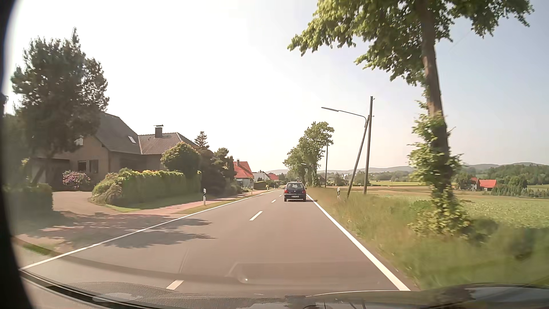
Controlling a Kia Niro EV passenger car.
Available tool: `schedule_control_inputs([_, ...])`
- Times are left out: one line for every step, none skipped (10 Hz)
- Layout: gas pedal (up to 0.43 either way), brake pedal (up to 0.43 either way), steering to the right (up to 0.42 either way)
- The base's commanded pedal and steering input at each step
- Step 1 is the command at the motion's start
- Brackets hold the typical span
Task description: Follow the waypoints while adhering to traffic rules and regulations
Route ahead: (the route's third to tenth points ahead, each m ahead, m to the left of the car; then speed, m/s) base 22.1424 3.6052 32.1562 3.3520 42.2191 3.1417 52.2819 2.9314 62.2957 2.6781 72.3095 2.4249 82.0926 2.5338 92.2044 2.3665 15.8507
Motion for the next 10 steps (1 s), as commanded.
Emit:
schedule_control_inputs([0.169, 0.0, -0.002])
schedule_control_inputs([0.157, 0.0, -0.001])
schedule_control_inputs([0.15, 0.0, -0.002])
schedule_control_inputs([0.15, 0.0, -0.002])
schedule_control_inputs([0.15, 0.0, -0.002])
schedule_control_inputs([0.15, 0.0, -0.002])
schedule_control_inputs([0.15, 0.0, -0.001])
schedule_control_inputs([0.138, 0.0, -0.001])
schedule_control_inputs([0.13, 0.0, -0.001])
schedule_control_inputs([0.13, 0.0, 0.0])
